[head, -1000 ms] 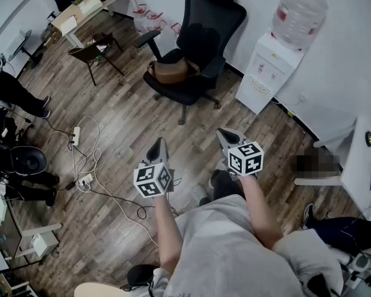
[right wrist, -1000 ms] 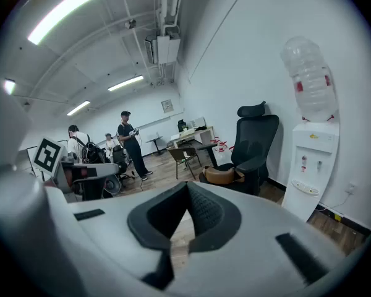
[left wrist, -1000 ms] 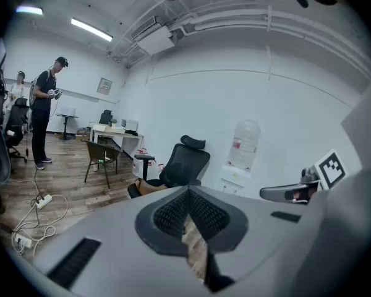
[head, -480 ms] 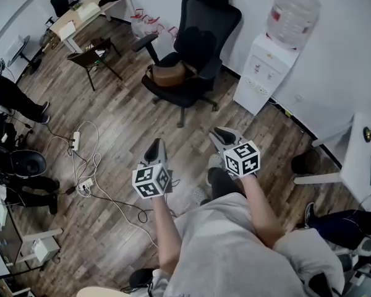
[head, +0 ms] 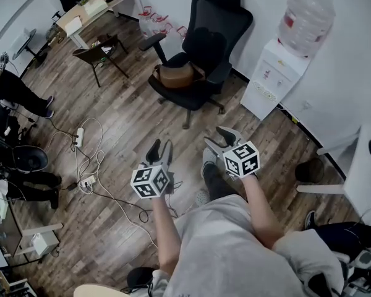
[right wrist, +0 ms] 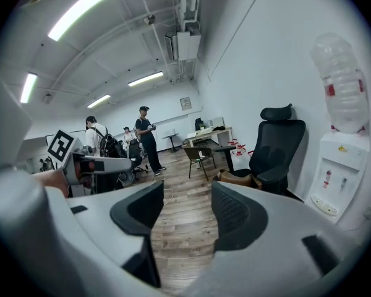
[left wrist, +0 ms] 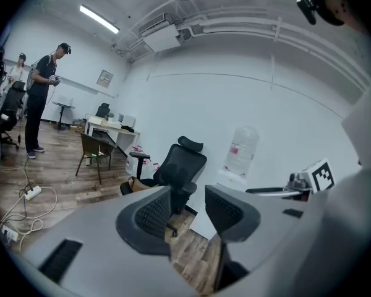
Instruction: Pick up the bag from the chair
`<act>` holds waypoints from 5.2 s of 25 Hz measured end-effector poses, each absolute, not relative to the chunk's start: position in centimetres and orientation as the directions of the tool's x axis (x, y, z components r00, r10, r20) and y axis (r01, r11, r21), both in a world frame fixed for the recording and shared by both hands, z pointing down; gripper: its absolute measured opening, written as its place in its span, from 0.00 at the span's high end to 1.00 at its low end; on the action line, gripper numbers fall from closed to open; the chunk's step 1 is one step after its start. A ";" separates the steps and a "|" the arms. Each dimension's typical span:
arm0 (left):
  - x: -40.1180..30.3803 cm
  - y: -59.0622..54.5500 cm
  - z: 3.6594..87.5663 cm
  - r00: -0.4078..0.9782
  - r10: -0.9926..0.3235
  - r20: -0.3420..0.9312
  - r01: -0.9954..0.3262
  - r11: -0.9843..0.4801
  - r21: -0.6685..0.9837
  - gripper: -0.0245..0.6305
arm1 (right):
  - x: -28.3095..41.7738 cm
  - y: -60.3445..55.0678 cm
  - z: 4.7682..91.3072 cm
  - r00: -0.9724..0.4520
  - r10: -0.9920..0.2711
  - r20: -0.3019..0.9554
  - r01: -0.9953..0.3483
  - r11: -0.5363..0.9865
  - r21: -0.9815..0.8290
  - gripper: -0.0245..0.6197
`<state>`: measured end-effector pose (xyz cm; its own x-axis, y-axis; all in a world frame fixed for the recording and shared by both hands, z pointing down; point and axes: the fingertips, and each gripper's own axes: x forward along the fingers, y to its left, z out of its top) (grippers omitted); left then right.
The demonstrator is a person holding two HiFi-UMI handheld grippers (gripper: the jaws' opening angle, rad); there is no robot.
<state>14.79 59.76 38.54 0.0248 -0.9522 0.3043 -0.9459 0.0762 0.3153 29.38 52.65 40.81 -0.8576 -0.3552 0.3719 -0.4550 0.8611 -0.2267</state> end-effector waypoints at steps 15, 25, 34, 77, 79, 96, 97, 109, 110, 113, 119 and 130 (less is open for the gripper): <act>6.6 47.4 37.7 -0.042 -0.942 0.333 -0.955 0.135 0.263 0.67 | 22.5 37.3 40.5 -0.878 -0.345 0.331 -0.450 0.829 -0.331 0.52; 0.9 40.2 36.1 -0.122 -0.920 0.371 -0.956 0.209 0.205 0.65 | 17.3 27.7 40.0 -0.903 -0.301 0.306 -0.408 0.826 -0.390 0.49; 0.4 30.9 36.4 -0.088 -0.921 0.380 -0.970 0.166 0.178 0.64 | 20.1 19.0 41.4 -0.872 -0.384 0.303 -0.484 0.766 -0.424 0.48; -22.6 1.1 49.2 0.137 -0.842 0.521 -0.953 0.032 0.302 0.64 | 1.6 -5.0 51.0 -0.640 -0.475 0.604 -0.754 0.542 -0.372 0.33; -23.3 0.1 50.5 0.170 -0.825 0.539 -0.947 0.016 0.322 0.64 | 0.8 -5.6 51.7 -0.618 -0.478 0.624 -0.772 0.519 -0.367 0.33; -22.1 -2.8 58.8 0.349 -0.687 0.638 -0.905 -0.069 0.421 0.64 | -1.0 -7.7 59.2 -0.525 -0.443 0.727 -0.841 0.401 -0.363 0.33; -22.0 -2.9 59.0 0.345 -0.686 0.641 -0.906 -0.063 0.419 0.64 | -1.3 -8.1 59.5 -0.533 -0.432 0.728 -0.835 0.411 -0.367 0.33; -22.1 -3.4 64.6 0.270 -0.651 0.709 -0.909 0.069 0.410 0.64 | -5.1 -12.6 64.5 -0.616 -0.303 0.728 -0.744 0.529 -0.409 0.35; -22.0 -3.4 65.2 0.265 -0.647 0.715 -0.910 0.078 0.408 0.64 | -5.2 -12.7 65.1 -0.621 -0.294 0.726 -0.738 0.532 -0.415 0.35; -22.0 -3.3 66.9 0.246 -0.635 0.732 -0.911 0.107 0.399 0.64 | -5.6 -12.7 67.1 -0.635 -0.271 0.723 -0.727 0.526 -0.441 0.35; -22.0 -3.4 70.5 0.235 -0.615 0.752 -0.908 0.137 0.396 0.64 | -6.0 -12.0 71.3 -0.653 -0.223 0.724 -0.713 0.503 -0.489 0.36; -22.1 -4.2 77.1 0.214 -0.587 0.781 -0.910 0.172 0.379 0.64 | -6.2 -11.7 79.0 -0.664 -0.154 0.731 -0.691 0.498 -0.523 0.36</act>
